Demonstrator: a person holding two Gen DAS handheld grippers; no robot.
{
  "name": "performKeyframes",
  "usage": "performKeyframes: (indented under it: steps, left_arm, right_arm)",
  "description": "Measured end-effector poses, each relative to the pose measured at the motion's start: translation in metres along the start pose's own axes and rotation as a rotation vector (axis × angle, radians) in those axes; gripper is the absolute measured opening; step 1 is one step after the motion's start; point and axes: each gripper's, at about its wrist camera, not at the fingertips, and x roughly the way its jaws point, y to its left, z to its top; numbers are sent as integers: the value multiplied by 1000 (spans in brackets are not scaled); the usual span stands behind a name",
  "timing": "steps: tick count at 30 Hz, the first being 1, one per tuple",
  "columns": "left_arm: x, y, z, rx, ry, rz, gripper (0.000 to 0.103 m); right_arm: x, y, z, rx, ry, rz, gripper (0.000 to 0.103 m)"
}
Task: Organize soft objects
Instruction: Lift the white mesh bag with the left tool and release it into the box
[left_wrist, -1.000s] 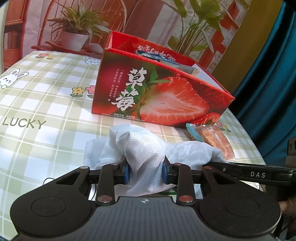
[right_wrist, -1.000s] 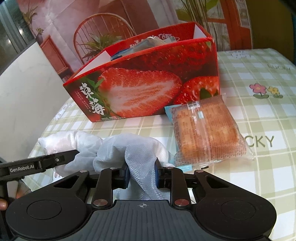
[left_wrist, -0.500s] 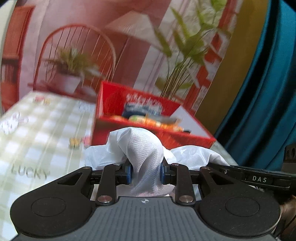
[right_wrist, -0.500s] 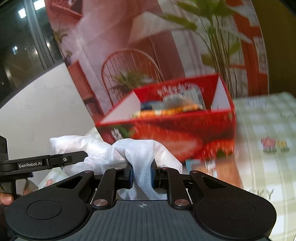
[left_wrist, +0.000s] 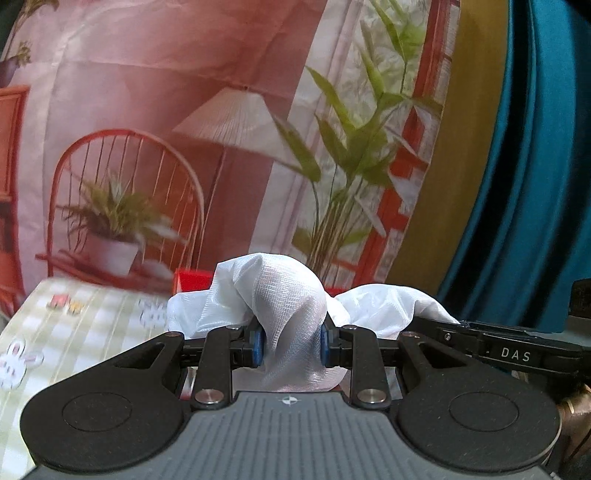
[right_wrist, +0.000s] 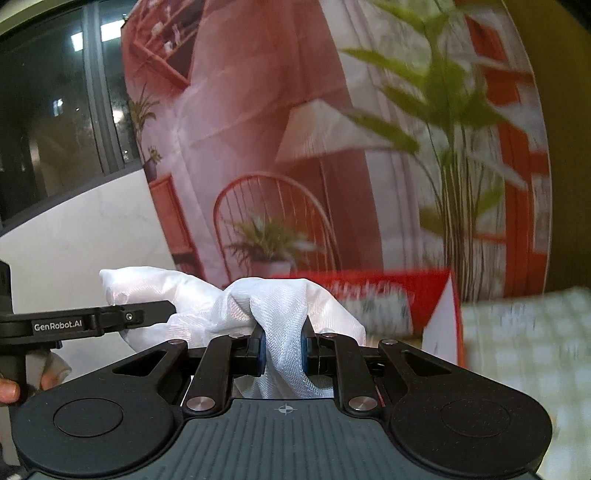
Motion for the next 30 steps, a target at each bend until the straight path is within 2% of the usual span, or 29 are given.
performKeyframes:
  steps: [7, 9, 13, 18, 23, 25, 27, 29, 30]
  left_arm:
    - [41, 2, 35, -15, -87, 22, 30]
    - [57, 1, 36, 5, -72, 54, 30]
    - [86, 6, 23, 9, 21, 99, 30]
    - [107, 17, -1, -1, 109, 115, 30]
    - [118, 29, -5, -22, 125, 117, 34]
    - [122, 33, -2, -36, 129, 122, 45]
    - [123, 36, 0, -39, 129, 122, 54]
    - [121, 38, 2, -28, 127, 130, 59]
    - [118, 38, 1, -20, 119, 143, 62]
  right_arm:
    - [35, -11, 47, -111, -130, -78, 15]
    - [48, -13, 49, -142, -149, -110, 15]
    - [80, -25, 40, -110, -76, -139, 15]
    - [106, -40, 9, -62, 34, -149, 15]
    - [121, -45, -2, -71, 79, -166, 17]
    - [127, -47, -1, -72, 88, -183, 27]
    - [131, -50, 0, -70, 93, -209, 31]
    - [129, -52, 0, -67, 86, -230, 41]
    - [127, -53, 0, -66, 82, -236, 51]
